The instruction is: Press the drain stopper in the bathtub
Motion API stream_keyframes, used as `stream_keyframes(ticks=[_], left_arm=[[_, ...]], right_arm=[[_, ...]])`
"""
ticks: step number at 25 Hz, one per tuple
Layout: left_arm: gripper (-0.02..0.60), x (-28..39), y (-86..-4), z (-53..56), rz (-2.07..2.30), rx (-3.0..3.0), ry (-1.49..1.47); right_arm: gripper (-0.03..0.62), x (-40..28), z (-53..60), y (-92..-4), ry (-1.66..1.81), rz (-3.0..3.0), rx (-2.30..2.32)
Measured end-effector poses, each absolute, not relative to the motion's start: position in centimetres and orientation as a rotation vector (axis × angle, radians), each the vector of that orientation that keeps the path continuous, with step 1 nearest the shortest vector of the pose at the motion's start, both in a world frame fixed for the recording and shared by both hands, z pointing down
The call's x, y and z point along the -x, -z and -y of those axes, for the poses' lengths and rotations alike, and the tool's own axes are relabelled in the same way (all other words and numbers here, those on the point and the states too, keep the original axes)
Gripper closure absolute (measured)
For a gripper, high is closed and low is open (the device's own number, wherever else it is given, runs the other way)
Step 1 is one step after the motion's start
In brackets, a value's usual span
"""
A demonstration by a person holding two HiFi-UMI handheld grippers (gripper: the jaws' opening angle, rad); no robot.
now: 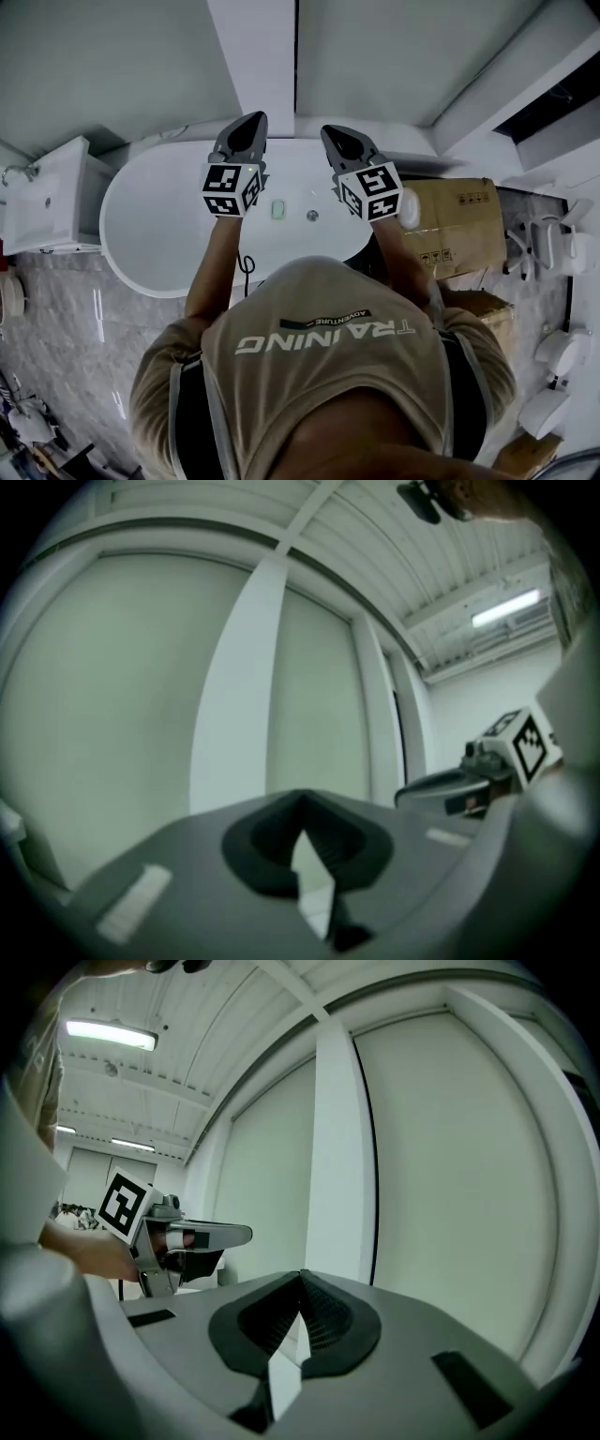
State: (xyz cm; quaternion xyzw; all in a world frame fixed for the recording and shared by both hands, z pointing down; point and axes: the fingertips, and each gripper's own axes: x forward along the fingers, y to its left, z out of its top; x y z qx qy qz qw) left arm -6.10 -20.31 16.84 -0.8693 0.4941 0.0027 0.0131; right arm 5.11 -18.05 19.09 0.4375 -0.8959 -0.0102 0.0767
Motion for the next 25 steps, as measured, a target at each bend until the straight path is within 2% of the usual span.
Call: stream_keyframes(ticks=[10, 25], left_arm=[[0.58, 6.9, -9.5, 18.3, -1.451, 2.583, -0.035], [0.58, 7.0, -11.7, 16.8, -1.485, 2.599, 0.069]], right_arm=[[0.585, -4.8, 17.5, -11.2, 0.225, 2.74, -1.346], [0.585, -4.7, 15.9, -12.5, 0.152, 2.745, -1.338]])
